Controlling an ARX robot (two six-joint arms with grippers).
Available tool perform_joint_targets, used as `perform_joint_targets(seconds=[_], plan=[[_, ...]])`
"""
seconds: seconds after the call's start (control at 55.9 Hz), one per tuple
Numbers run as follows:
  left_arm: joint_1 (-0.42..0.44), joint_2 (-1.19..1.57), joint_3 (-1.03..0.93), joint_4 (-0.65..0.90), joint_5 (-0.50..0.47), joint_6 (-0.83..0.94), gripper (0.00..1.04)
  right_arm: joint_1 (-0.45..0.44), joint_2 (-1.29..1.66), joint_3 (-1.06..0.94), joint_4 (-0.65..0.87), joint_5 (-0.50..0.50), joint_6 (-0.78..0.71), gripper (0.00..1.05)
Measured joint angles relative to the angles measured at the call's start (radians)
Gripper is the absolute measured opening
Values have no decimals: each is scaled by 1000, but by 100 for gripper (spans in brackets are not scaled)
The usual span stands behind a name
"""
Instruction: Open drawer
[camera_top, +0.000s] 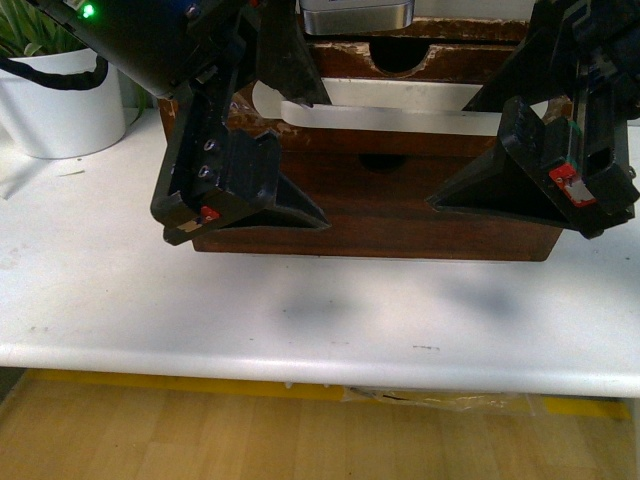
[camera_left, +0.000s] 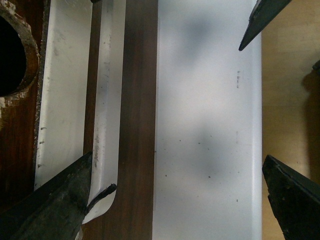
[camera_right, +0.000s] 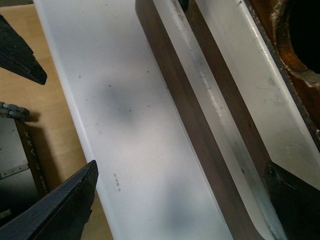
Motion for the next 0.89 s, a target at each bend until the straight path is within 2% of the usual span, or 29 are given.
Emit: perform_joint_targets(seconds=[0.25, 0.626, 0.769, 0.894], plan=[[-4, -46, -3, -153, 3, 86, 99, 20, -26, -32, -55, -51, -39, 96], [-8, -163, -111, -225, 24, 174, 99, 68, -138, -122, -105, -72, -65, 96], [-6, -197, -158, -168, 55, 154, 99, 77, -172, -154, -72, -68, -62, 96], [-1, -259, -209, -61, 151, 77, 99, 50, -217, -190, -16, -80, -35, 96]])
